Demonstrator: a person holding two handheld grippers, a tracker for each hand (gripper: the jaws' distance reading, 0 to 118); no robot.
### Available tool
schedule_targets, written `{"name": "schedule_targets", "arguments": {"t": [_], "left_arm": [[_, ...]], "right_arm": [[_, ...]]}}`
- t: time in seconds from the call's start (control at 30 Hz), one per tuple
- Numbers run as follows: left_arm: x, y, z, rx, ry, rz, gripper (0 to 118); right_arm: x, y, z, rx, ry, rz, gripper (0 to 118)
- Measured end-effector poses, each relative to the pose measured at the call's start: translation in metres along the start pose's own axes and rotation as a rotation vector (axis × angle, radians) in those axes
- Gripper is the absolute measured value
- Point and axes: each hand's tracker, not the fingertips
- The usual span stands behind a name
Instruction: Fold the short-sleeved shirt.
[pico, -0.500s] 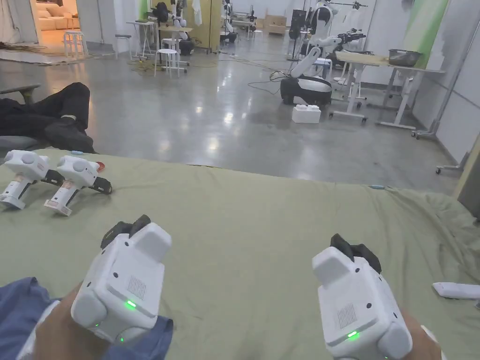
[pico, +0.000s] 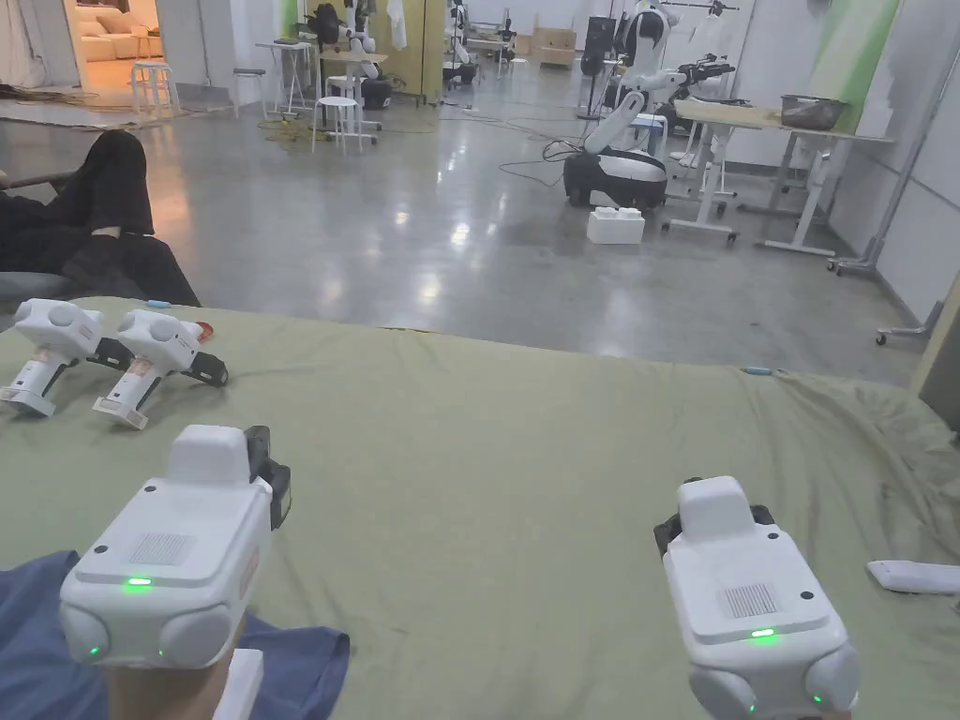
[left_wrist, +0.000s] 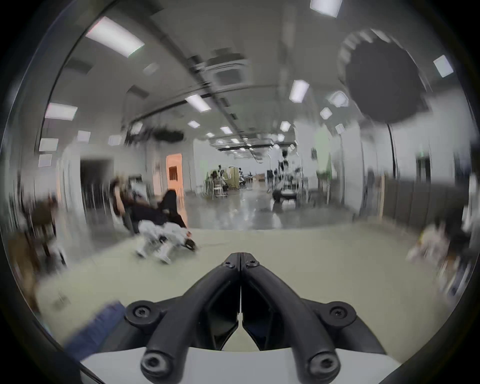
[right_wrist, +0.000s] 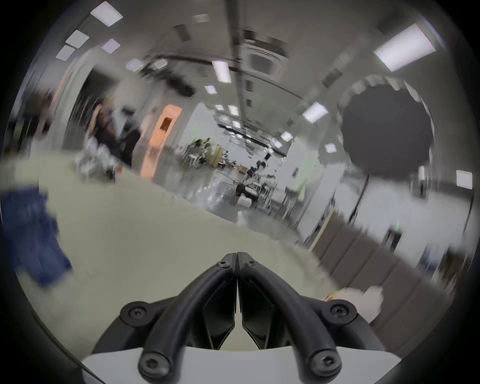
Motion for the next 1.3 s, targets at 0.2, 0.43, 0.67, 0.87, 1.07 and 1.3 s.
{"name": "schedule_targets", "arguments": {"t": [0.2,0.43,0.67,0.87,1.07,1.3], "left_arm": [[0.014,0.001,0.009,0.012,-0.023,0.045,0],[0.009,0.009,0.02,0.003,-0.009,0.05,0],[-0.046,0.002,0.017,-0.094,0.012,-0.008,0],[-0.124,-0.025,0.022,-0.286,0.138,0.011,0],[-0.196,-0.048,0.036,-0.555,0.18,0.051,0],[-0.235,-0.075,0.038,-0.782,0.147,0.083,60]], "right_arm": [[0.001,-0.006,0.008,0.025,-0.002,-0.299,0],[-0.006,-0.004,0.014,0.03,-0.024,-0.329,0],[-0.015,-0.003,0.012,0.008,-0.011,-0.296,0],[-0.035,-0.008,0.002,-0.04,0.058,-0.263,0],[-0.057,-0.01,-0.002,-0.059,0.12,-0.213,0],[-0.077,-0.018,-0.008,-0.098,0.164,-0.175,0]]}}
